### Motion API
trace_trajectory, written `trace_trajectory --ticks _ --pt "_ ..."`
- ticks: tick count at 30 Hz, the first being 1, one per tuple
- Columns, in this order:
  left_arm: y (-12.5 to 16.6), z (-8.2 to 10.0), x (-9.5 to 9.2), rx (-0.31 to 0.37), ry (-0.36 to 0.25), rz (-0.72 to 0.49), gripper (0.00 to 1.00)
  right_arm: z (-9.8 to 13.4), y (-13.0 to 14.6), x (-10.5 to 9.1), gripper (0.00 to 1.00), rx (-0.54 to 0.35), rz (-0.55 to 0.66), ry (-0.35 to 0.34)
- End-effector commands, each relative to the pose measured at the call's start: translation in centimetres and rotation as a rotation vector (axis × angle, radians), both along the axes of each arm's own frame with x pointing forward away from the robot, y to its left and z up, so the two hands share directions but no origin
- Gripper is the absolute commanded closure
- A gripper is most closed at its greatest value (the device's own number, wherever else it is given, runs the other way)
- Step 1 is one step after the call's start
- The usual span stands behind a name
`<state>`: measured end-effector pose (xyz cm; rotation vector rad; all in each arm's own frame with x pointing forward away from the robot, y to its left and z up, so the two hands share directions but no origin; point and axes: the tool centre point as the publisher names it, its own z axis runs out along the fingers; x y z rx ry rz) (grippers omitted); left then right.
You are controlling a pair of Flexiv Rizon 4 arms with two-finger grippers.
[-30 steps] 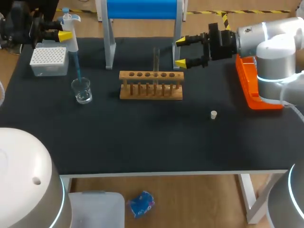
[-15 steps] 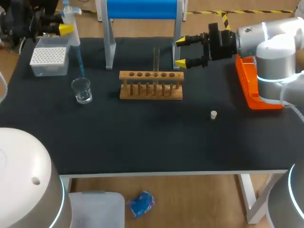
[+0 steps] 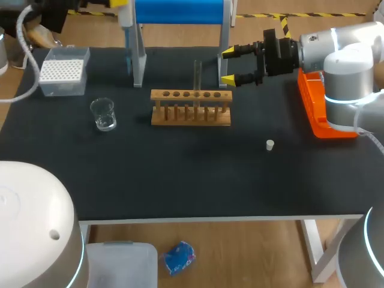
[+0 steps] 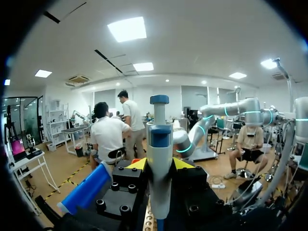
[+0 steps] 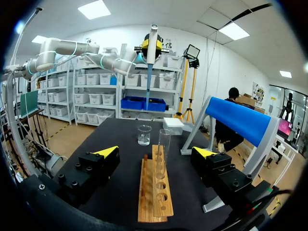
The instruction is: Invert the test tube, pick up the pipette, mount the tip to pipette, aspirate from beaker and dispense into the tube, eject the tip, return the pipette, and cap with the stopper.
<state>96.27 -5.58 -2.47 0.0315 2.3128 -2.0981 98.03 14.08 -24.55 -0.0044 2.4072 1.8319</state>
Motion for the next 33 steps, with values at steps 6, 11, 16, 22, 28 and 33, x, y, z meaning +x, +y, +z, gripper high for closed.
trace_trajectory --ticks 6,11,16,22,28,33 --pt "-0.9 0.2 0.5 0.007 0.001 0.001 1.00 0.0 -0.1 0.0 0.00 -0.001 0.000 0.000" --pt "-0.9 0.2 0.5 0.007 0.001 0.001 1.00 0.0 -0.1 0.0 0.00 -0.001 0.000 0.000" --pt "-0.9 0.2 0.5 0.007 0.001 0.001 1.00 0.0 -0.1 0.0 0.00 -0.001 0.000 0.000" --pt "-2.3 0.5 0.7 0.001 0.009 -0.004 1.00 0.0 -0.1 0.0 0.00 -0.001 0.000 0.000" --pt "-7.2 3.2 0.7 -0.001 -0.011 -0.021 1.00 0.0 -0.1 0.0 0.00 -0.001 0.000 0.000" --pt "-10.7 5.5 0.6 -0.010 -0.016 -0.035 1.00 0.0 -0.1 0.0 0.00 -0.001 0.000 0.000"
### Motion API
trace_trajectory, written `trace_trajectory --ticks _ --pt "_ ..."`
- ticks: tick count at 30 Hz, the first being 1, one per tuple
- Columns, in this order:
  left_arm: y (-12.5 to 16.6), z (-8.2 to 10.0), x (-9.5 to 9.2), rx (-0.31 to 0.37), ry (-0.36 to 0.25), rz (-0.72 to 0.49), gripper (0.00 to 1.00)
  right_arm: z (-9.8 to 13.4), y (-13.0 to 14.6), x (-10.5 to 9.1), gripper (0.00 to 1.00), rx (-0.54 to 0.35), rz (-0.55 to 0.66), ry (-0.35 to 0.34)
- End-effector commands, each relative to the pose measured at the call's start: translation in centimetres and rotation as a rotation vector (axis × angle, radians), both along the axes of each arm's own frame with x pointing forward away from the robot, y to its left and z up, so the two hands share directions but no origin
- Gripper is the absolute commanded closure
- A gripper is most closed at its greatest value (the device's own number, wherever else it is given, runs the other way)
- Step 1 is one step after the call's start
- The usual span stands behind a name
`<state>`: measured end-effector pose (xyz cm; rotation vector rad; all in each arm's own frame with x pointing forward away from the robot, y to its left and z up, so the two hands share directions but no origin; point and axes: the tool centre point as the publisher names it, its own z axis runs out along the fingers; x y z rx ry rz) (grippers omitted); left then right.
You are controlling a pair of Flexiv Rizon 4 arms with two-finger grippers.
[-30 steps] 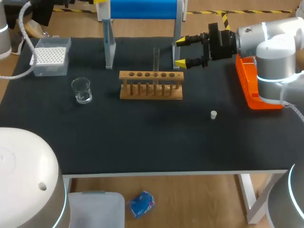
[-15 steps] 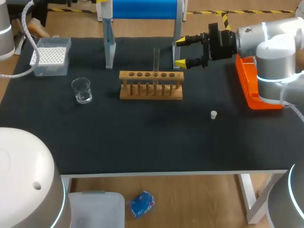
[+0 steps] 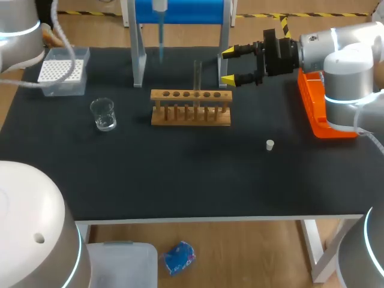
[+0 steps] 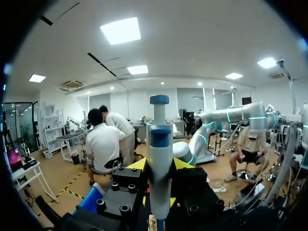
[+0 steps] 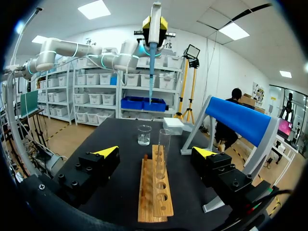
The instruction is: Invert the test tube, pick up the pipette, mount the tip to pipette, aspirate from beaker and dispense into the tube, eject the tip, return the pipette, and cap with the stopper.
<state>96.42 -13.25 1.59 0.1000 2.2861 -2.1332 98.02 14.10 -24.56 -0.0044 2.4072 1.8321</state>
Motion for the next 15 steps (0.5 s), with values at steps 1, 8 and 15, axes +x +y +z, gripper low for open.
trace_trajectory --ticks 1,8,15 --pt "-3.5 1.7 0.5 0.018 0.007 -0.001 1.00 0.0 -0.1 0.0 0.00 -0.002 0.000 0.000" --pt "-5.8 2.5 0.8 -0.007 0.004 -0.029 1.00 0.0 -0.1 0.0 0.00 -0.002 0.000 0.000" --pt "-6.4 1.1 1.3 -0.036 -0.002 -0.039 1.00 0.0 -0.1 0.0 0.00 -0.002 0.000 0.000"
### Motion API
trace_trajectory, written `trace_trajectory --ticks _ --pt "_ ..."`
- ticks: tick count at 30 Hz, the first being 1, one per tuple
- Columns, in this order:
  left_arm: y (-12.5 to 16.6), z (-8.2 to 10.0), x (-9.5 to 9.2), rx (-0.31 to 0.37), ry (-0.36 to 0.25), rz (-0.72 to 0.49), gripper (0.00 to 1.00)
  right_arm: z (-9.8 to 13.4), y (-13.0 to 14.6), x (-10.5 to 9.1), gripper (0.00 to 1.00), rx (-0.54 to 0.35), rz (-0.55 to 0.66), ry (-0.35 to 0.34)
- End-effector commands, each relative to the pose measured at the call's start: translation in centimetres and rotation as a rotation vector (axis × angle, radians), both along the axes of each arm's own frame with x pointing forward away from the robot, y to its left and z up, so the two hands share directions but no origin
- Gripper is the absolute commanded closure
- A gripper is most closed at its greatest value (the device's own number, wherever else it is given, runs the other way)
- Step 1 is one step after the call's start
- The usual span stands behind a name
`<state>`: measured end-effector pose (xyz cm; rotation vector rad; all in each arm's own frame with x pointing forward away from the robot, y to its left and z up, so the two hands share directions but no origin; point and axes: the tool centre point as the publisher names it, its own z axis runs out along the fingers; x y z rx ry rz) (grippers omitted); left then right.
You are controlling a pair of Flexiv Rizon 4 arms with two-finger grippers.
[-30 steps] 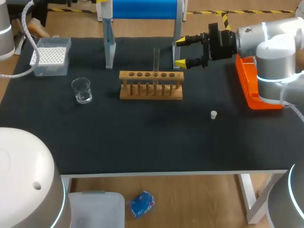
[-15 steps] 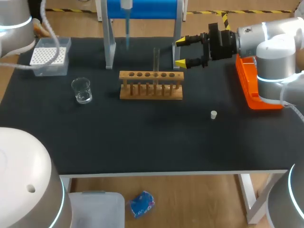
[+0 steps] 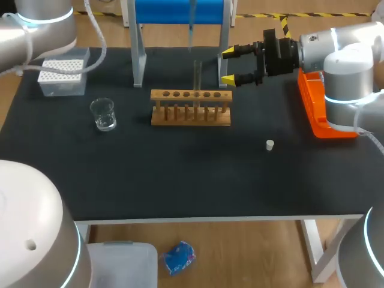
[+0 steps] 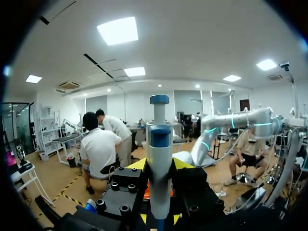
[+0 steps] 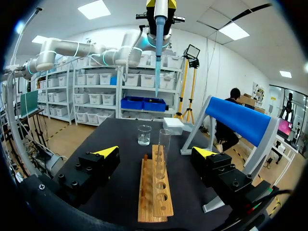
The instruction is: Invert the test tube, pick up the pipette, mount the tip to pipette, aspirate from beaker and dispense into the tube, eject the tip, return the pipette, and cap with the stopper.
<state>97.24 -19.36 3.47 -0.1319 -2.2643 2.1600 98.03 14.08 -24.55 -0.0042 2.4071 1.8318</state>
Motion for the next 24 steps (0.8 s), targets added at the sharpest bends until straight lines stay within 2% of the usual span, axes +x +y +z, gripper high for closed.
trace_trajectory --ticks 1,9,24 --pt "-0.4 -1.0 0.6 -0.022 -0.001 -0.007 1.00 0.0 -0.1 0.0 0.00 -0.001 0.000 0.000" --pt "-1.0 -2.2 0.7 -0.056 -0.013 -0.014 1.00 0.0 -0.1 0.0 0.00 -0.001 0.000 0.000" --pt "-1.3 -3.8 1.2 -0.069 -0.011 -0.025 1.00 0.0 -0.1 0.0 0.00 -0.001 0.000 0.000"
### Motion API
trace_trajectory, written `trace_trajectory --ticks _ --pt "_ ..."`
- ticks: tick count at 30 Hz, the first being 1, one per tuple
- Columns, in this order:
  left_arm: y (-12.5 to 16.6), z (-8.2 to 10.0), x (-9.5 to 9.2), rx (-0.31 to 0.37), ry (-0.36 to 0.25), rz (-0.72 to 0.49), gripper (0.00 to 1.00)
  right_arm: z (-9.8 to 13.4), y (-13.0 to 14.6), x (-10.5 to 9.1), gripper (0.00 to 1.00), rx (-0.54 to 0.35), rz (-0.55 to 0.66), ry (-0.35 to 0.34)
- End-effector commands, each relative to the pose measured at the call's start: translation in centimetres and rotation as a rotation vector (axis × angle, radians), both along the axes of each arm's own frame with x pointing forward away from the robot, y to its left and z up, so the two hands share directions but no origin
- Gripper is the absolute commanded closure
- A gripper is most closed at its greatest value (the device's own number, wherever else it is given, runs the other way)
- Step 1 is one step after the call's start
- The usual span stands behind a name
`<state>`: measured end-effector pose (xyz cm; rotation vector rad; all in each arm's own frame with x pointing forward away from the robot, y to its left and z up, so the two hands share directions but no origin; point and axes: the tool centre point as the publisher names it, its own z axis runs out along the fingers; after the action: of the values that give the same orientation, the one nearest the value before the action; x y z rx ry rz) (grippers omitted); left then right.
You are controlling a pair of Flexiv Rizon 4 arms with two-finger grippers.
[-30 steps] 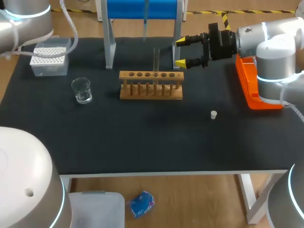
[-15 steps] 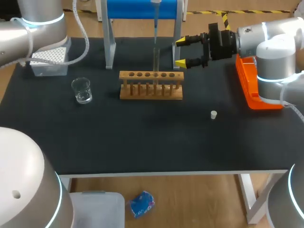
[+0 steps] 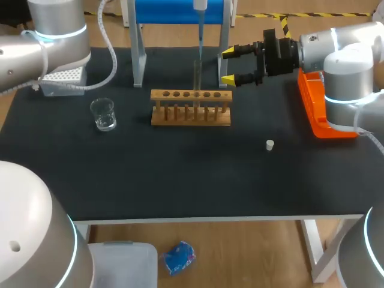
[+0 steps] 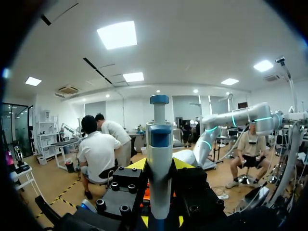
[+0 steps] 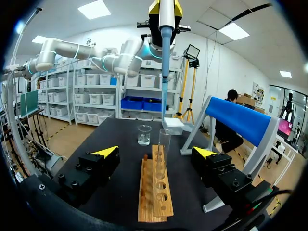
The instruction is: Invert the test tube, pick up the pipette, mount the tip to pipette, aspirate from beaker and dispense into the tube, eject the tip, return the pipette, and cap with the stopper.
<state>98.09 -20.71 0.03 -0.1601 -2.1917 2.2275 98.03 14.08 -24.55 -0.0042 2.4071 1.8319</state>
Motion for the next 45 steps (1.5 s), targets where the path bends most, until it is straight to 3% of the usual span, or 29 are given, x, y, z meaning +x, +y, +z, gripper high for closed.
trace_trajectory --ticks 1,23,37,45 --pt "0.1 -0.5 0.4 -0.007 -0.003 -0.008 1.00 0.0 -0.1 0.0 0.00 -0.002 0.000 0.000" --pt "1.0 -2.3 0.7 0.004 0.039 0.017 1.00 0.0 -0.1 0.0 0.00 -0.002 0.000 0.000" --pt "1.0 -0.1 0.3 -0.009 -0.009 0.020 1.00 0.0 -0.1 0.0 0.00 -0.002 0.000 0.000" --pt "0.9 -0.9 0.5 -0.005 0.006 0.022 1.00 0.0 -0.1 0.0 0.00 -0.002 0.000 0.000"
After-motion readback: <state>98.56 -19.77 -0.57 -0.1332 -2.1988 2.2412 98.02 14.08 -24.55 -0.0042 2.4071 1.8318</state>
